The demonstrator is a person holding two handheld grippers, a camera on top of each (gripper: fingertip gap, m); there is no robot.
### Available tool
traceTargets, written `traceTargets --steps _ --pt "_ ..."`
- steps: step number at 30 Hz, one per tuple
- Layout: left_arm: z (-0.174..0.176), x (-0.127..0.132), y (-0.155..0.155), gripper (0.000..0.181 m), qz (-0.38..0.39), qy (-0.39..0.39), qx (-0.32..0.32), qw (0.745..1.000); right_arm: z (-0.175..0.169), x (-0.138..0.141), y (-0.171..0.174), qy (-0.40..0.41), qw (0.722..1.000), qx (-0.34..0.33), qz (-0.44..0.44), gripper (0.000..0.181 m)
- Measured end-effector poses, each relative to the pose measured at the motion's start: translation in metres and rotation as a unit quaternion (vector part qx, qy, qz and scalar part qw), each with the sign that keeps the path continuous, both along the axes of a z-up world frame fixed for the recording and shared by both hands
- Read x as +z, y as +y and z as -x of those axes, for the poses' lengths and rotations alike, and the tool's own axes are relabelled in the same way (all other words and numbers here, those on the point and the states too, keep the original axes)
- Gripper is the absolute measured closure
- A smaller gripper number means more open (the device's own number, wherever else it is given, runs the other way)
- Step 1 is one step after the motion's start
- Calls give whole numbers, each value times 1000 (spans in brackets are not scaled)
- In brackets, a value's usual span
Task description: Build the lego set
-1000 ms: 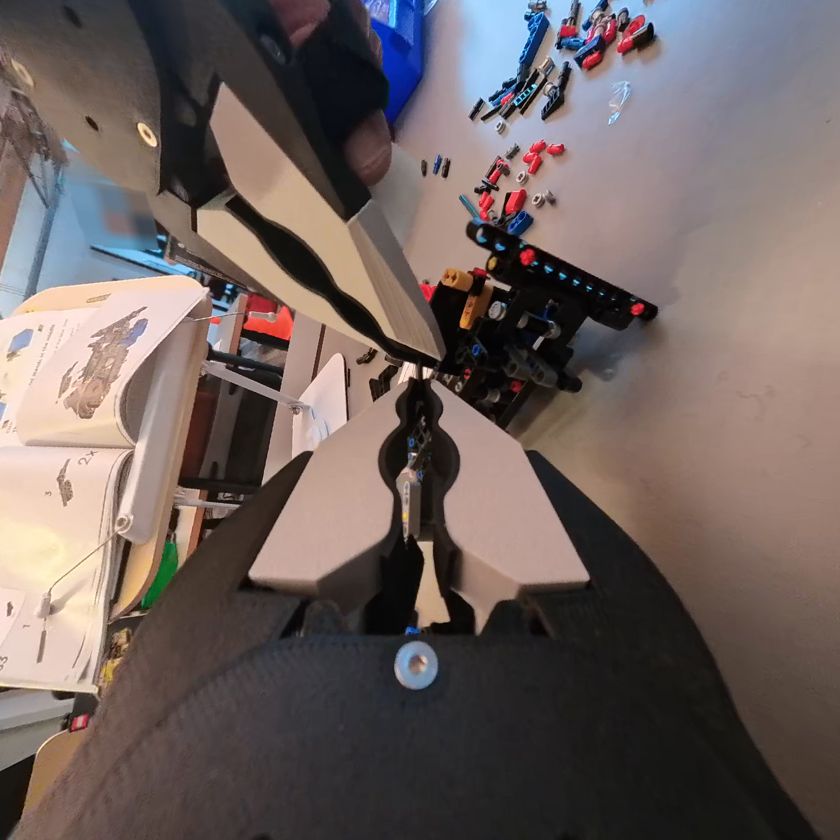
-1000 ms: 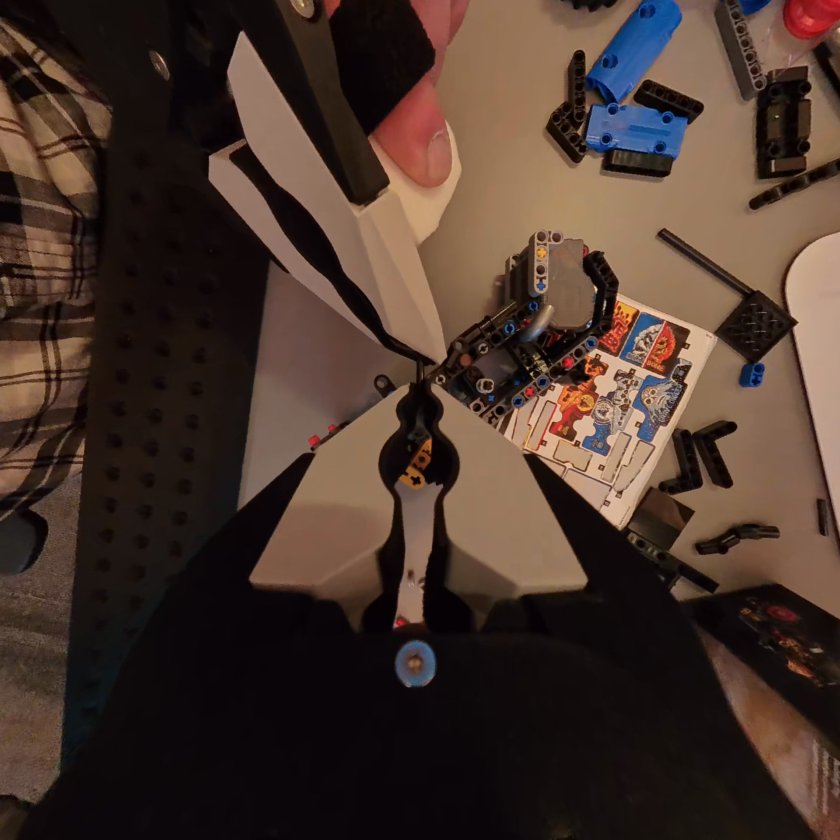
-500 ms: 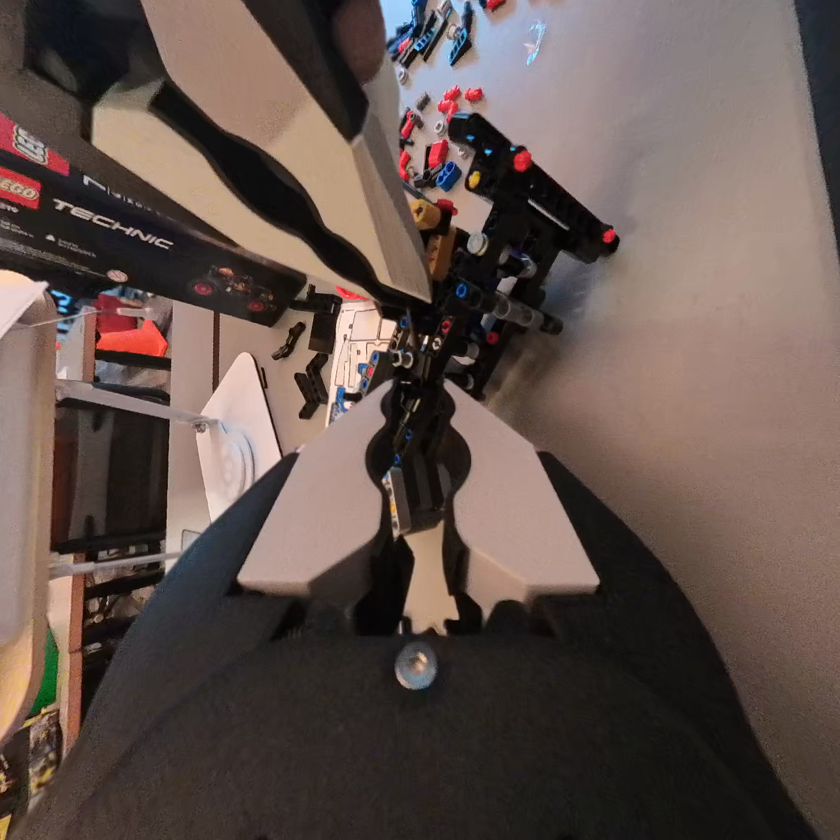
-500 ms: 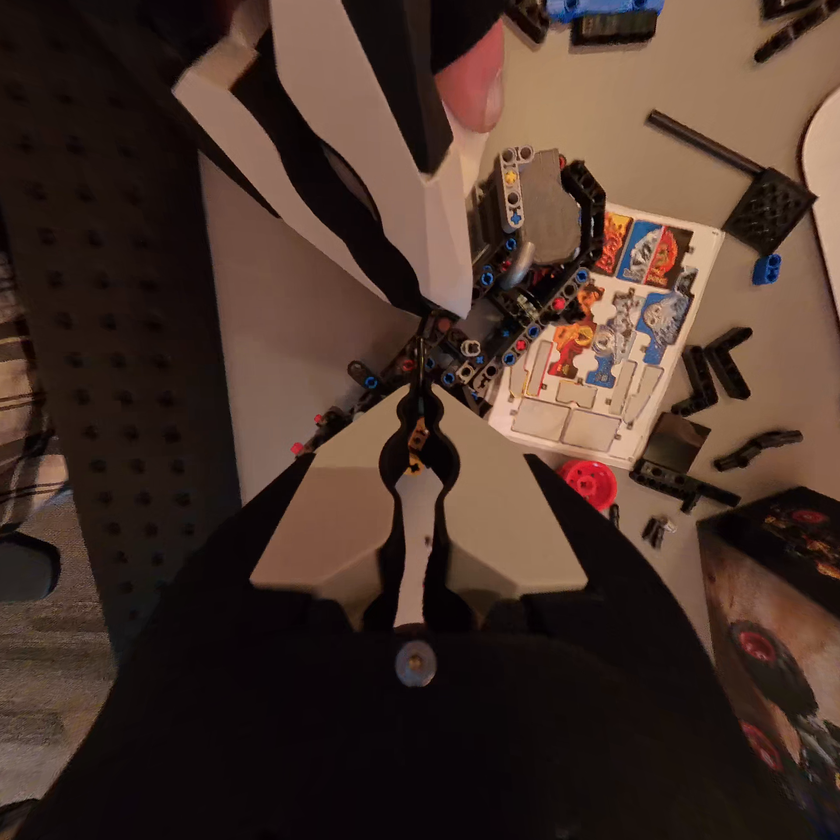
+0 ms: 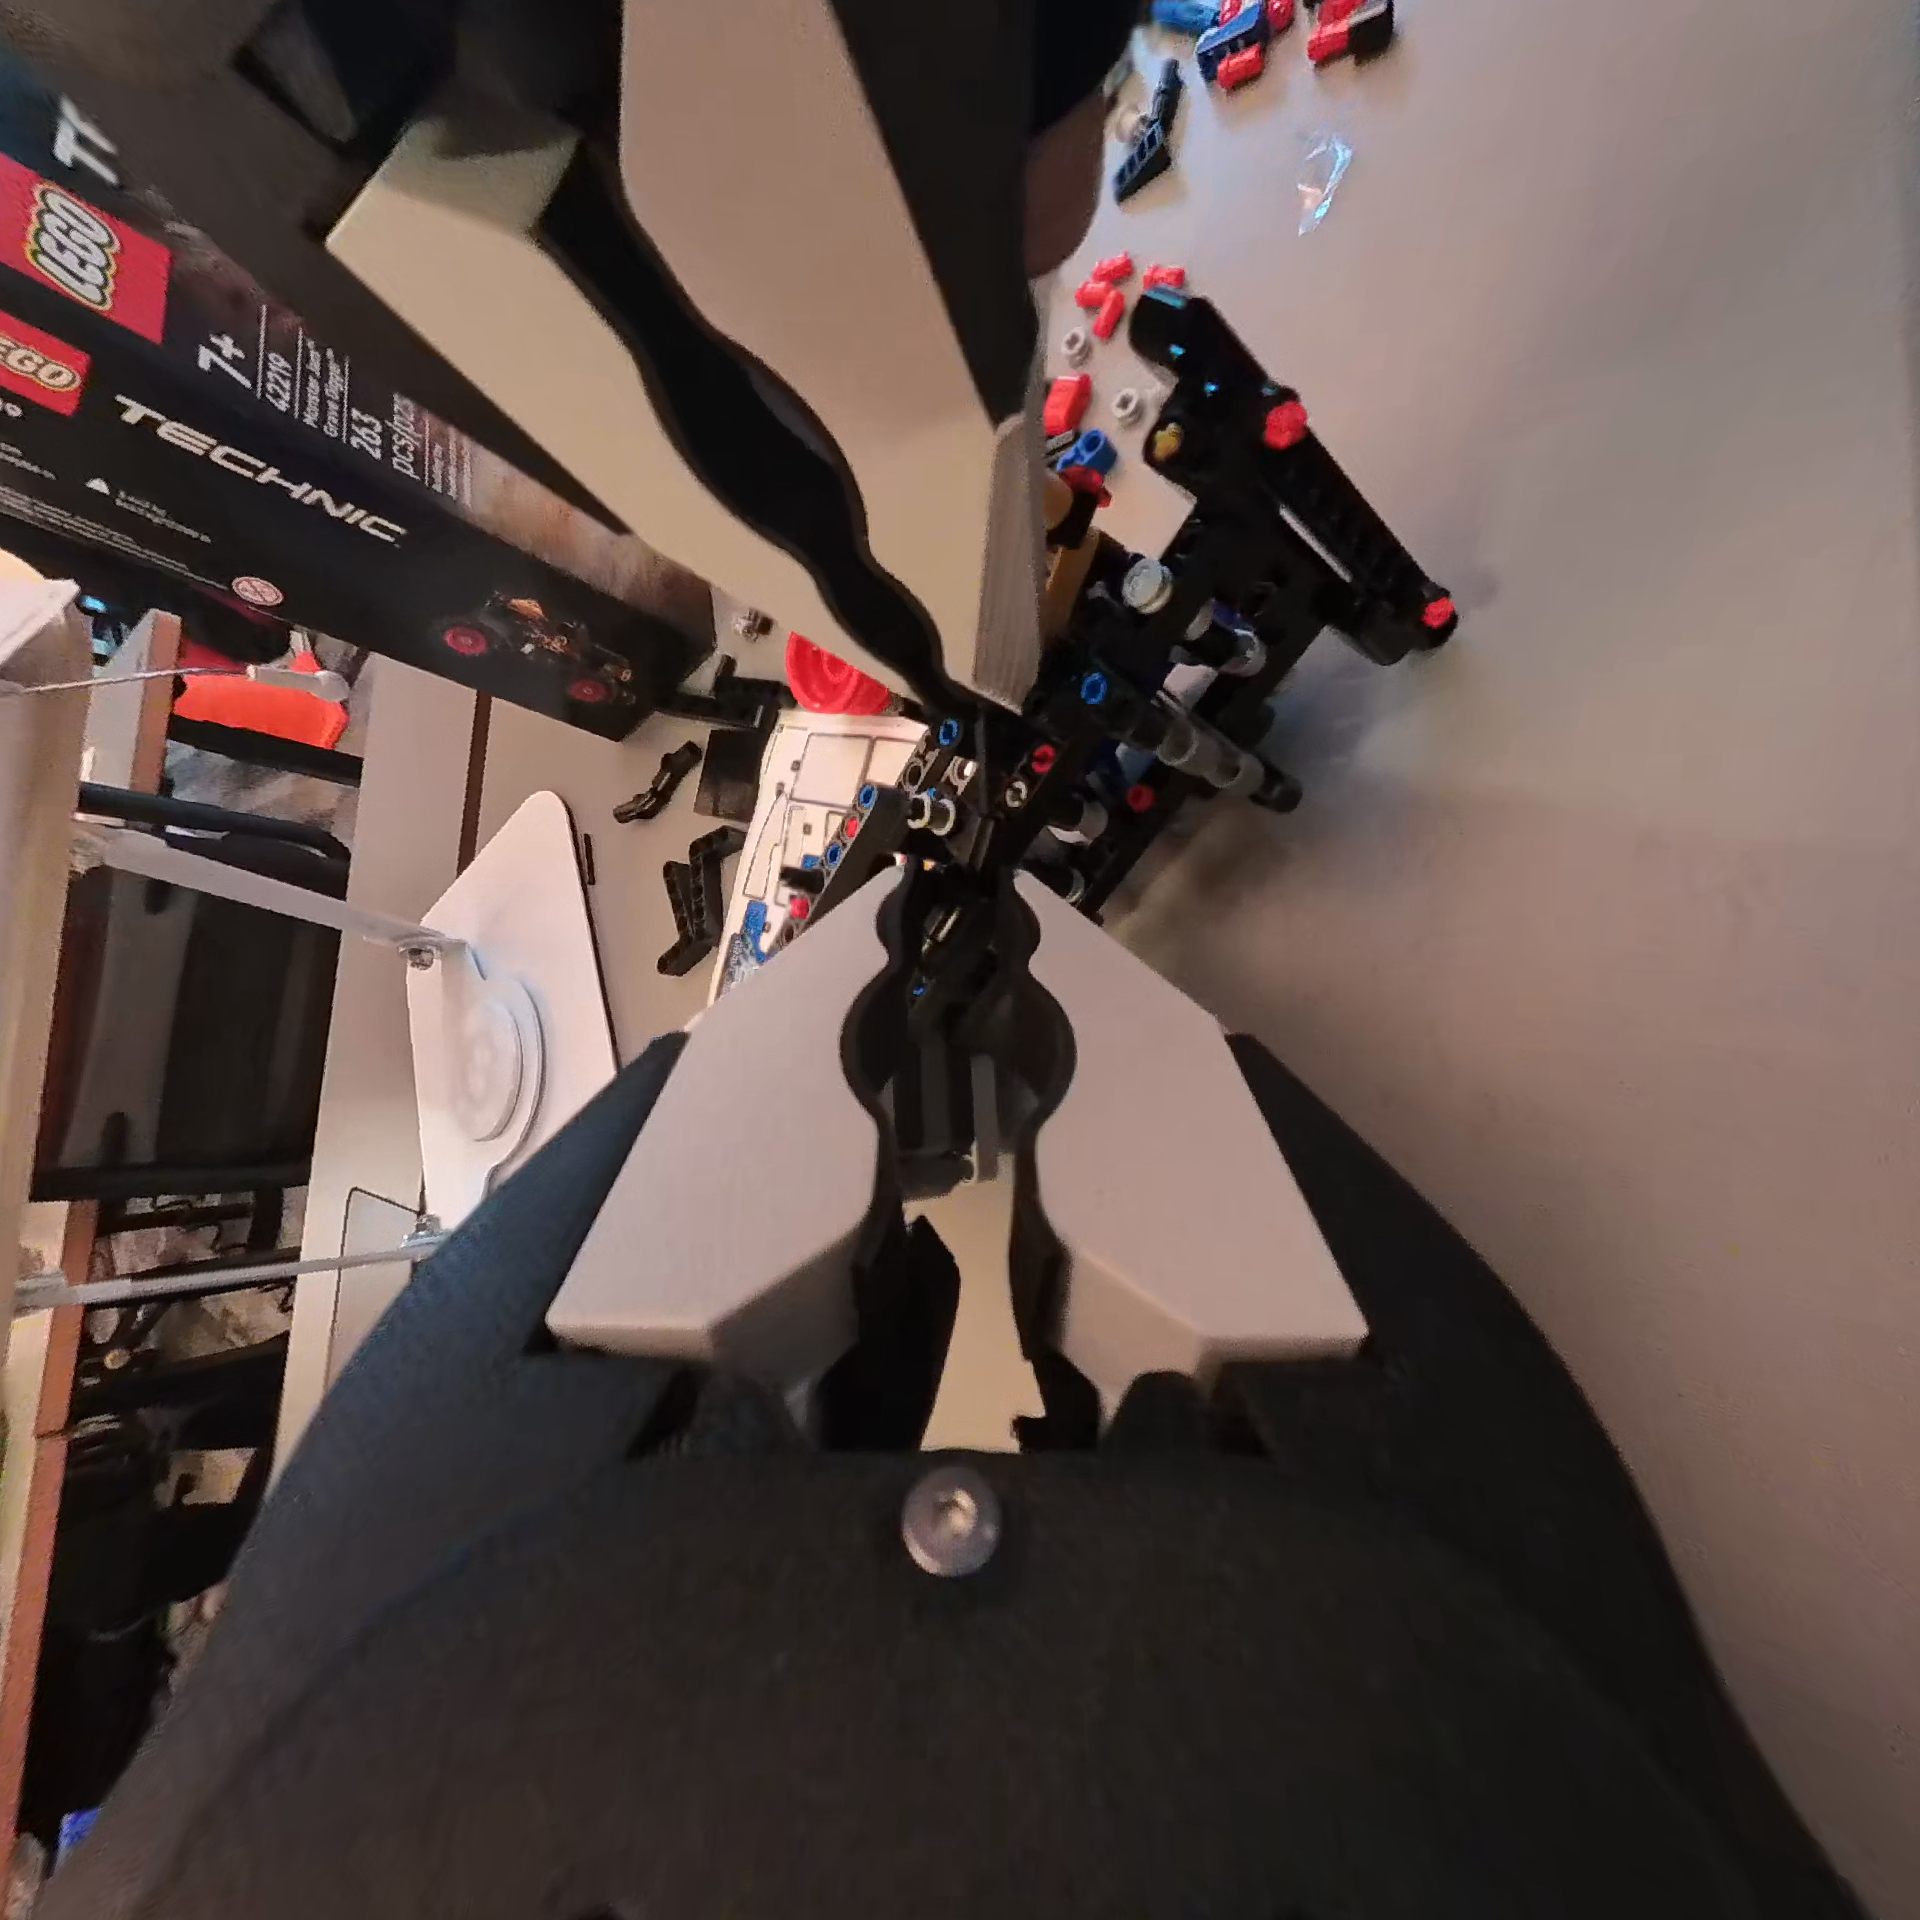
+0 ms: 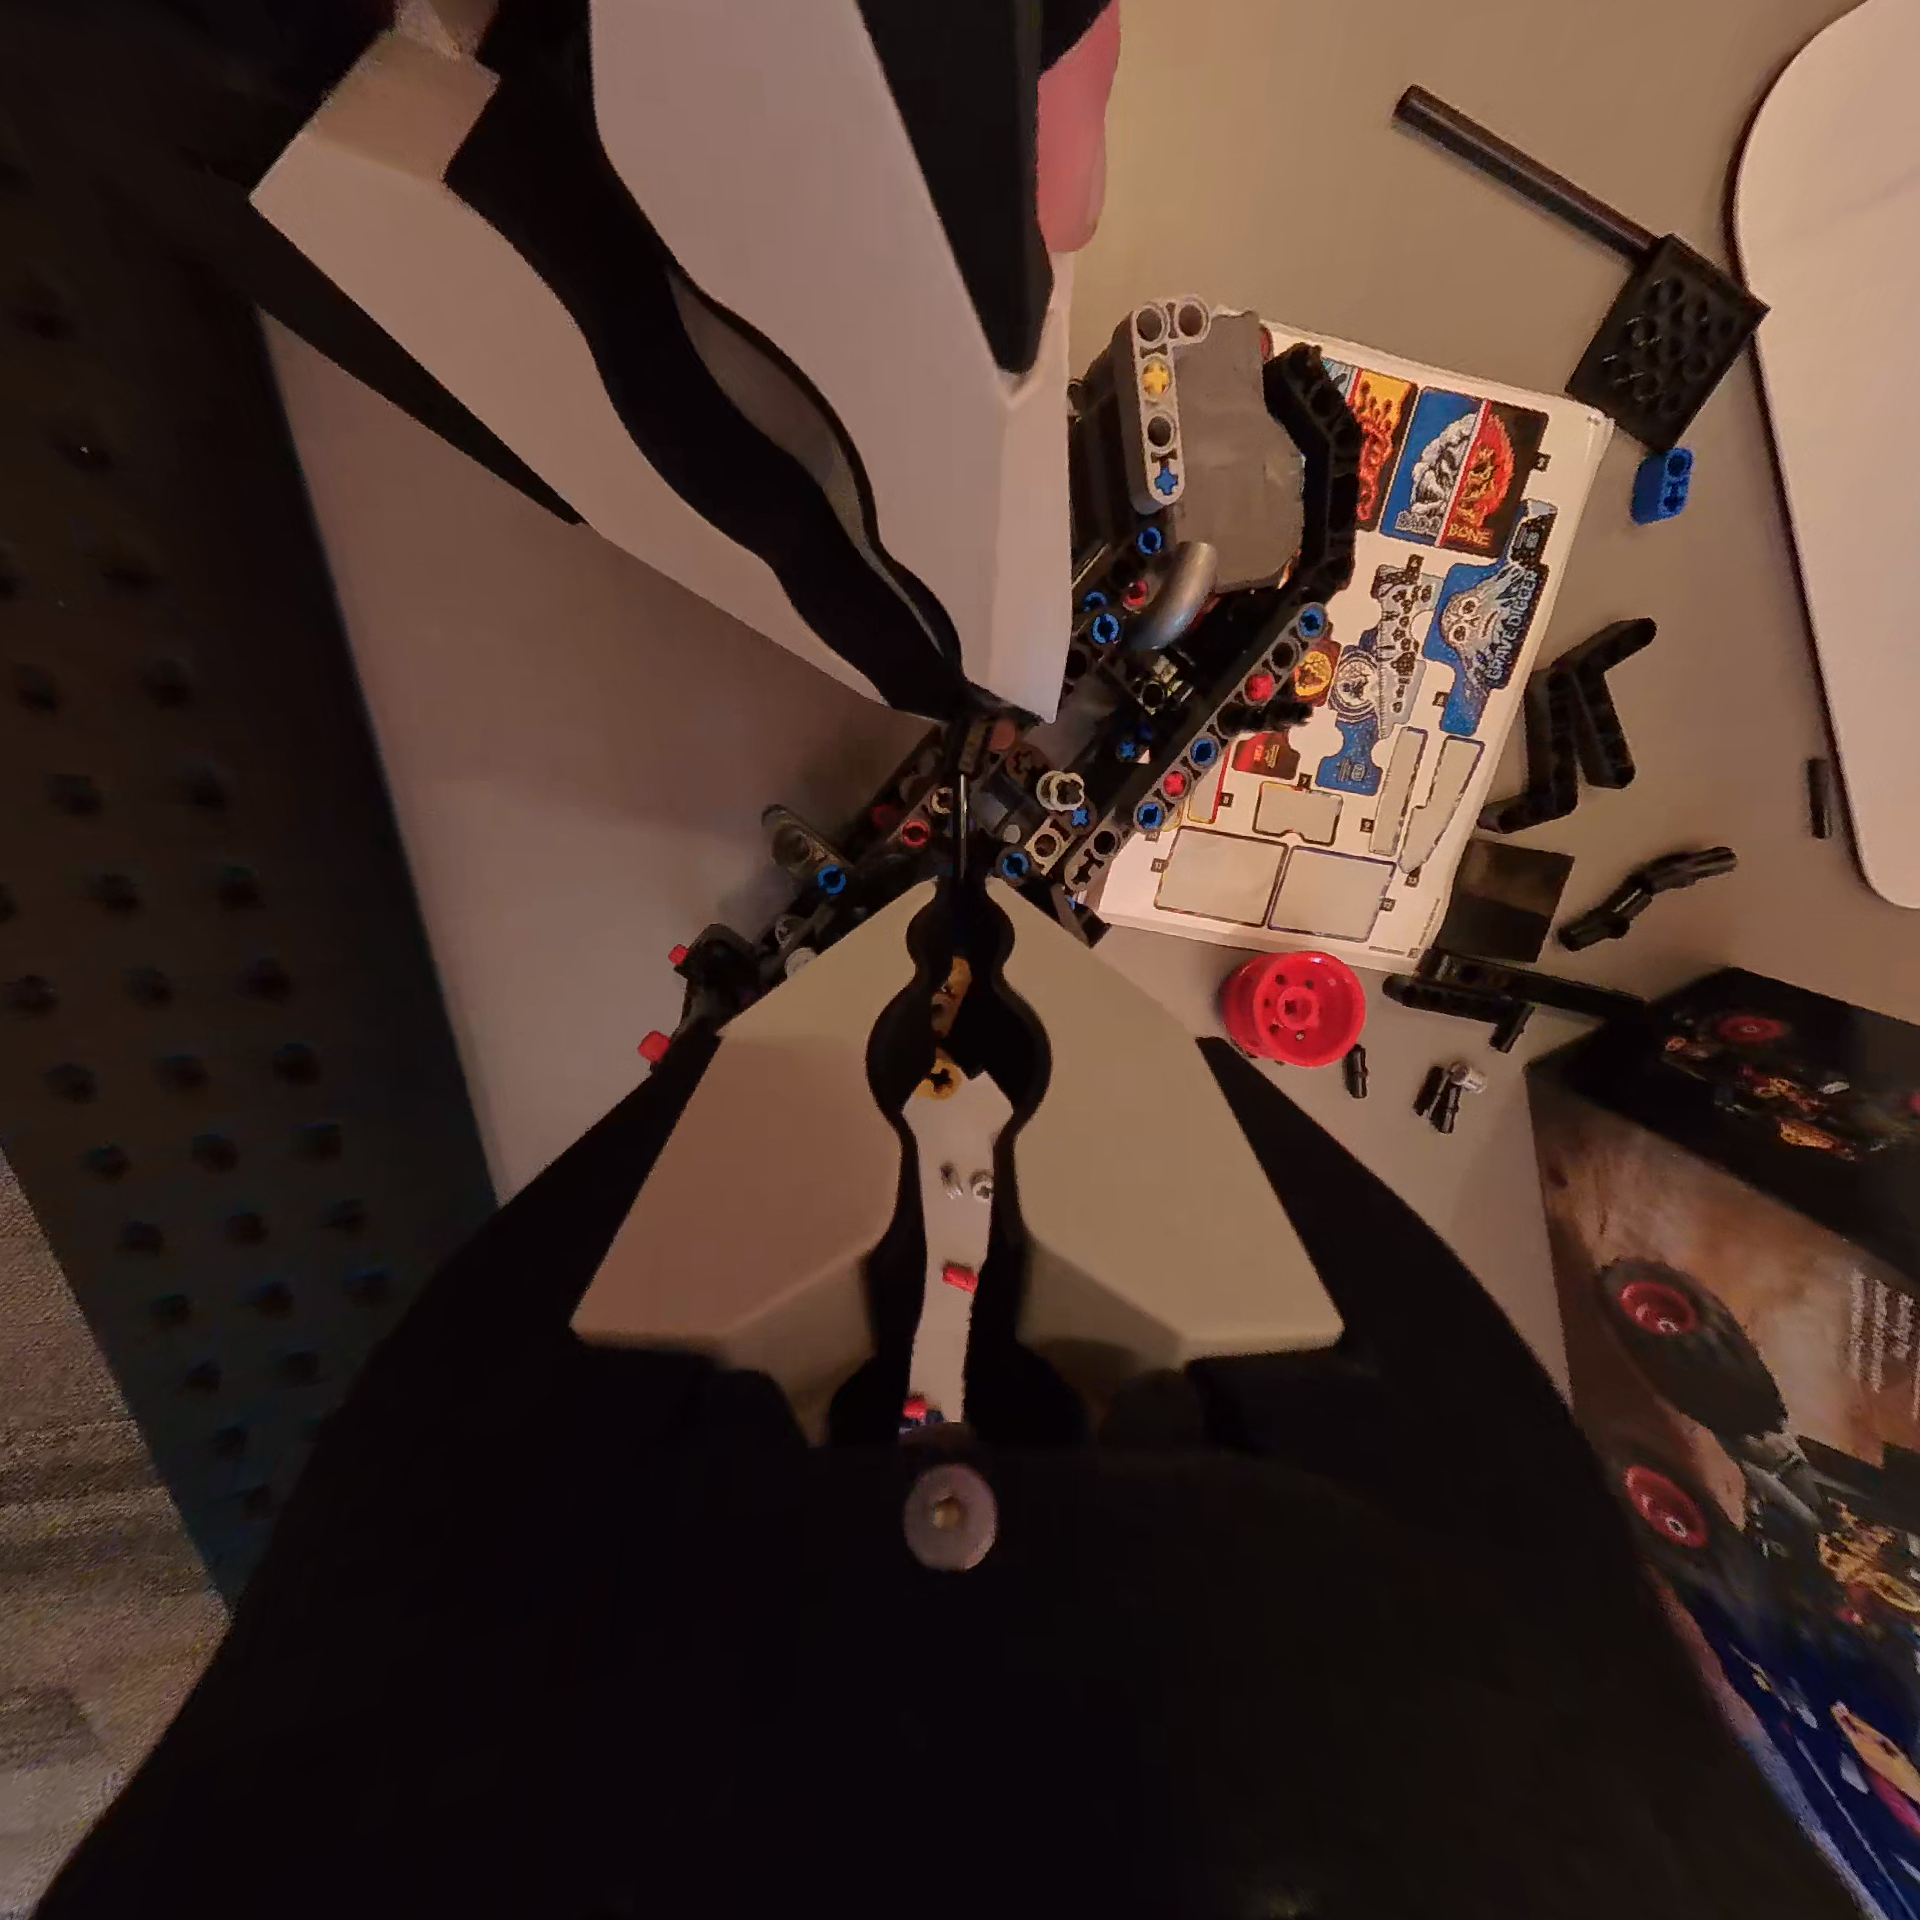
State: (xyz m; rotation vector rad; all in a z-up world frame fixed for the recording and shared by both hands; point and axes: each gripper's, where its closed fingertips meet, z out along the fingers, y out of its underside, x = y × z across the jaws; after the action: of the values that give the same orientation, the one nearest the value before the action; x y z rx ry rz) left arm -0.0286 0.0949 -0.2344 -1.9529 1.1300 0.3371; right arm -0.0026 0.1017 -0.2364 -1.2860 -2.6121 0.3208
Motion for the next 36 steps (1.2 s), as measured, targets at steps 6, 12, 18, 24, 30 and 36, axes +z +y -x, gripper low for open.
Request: traceTargets --steps 6,12,18,24,30,36 --pt "-1 0 3 170 -5 -4 2 1000 1 -1 4 -2 1000 -4 -16 181" --pt "-1 0 6 170 -6 -10 8 1000 2 1 4 3 998 27 -58 181" --pt "-1 0 6 170 -10 -12 9 1000 3 2 5 -4 998 12 -64 181" --pt "0 1 7 170 -12 -15 13 1000 4 2 6 -2 997 14 -78 181" --pt "1 1 8 170 -16 -14 18 1000 5 2 8 -8 995 4 -98 181" --pt "2 1 8 171 -26 -1 19 999 7 4 9 13 987 38 -157 181"
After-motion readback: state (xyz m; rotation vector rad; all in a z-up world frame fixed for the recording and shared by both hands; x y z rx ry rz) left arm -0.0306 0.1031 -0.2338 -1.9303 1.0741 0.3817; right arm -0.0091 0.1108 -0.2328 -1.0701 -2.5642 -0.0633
